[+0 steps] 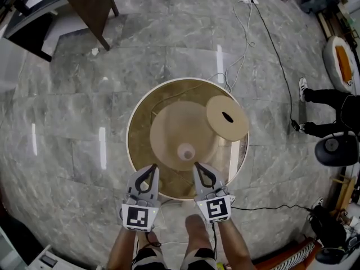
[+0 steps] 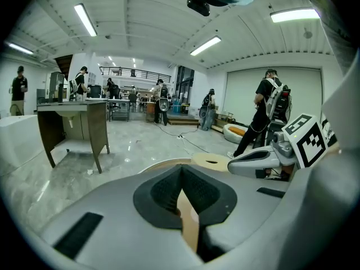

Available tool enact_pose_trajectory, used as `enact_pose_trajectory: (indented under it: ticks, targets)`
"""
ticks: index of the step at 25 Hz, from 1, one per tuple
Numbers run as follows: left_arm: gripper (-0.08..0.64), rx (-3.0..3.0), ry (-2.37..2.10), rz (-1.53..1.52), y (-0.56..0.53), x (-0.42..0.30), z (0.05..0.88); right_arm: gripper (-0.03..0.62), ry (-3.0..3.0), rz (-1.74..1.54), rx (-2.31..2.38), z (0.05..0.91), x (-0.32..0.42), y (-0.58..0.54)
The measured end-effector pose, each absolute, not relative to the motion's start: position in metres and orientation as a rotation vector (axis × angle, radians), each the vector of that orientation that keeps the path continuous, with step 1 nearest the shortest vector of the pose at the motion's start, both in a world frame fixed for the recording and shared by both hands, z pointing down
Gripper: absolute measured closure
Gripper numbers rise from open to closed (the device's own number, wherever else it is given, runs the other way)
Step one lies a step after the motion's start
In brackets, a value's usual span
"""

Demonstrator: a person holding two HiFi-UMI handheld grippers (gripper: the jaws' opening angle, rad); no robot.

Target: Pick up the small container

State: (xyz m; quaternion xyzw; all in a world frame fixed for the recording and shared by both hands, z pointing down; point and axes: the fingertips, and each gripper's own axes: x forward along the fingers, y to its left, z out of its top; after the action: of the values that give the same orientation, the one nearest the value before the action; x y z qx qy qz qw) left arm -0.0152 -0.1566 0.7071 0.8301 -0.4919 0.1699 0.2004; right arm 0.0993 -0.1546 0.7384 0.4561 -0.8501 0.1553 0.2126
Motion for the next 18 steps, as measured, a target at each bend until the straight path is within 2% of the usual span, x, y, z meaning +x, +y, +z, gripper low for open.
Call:
enact_pose_trajectory:
  ticks: [18]
  targets:
    - [0.543, 2.279, -1.323, 0.519, -0.155, -0.008, 0.816, 0.591, -2.385, 0.401, 1.28, 0.837, 0.1, -0.16]
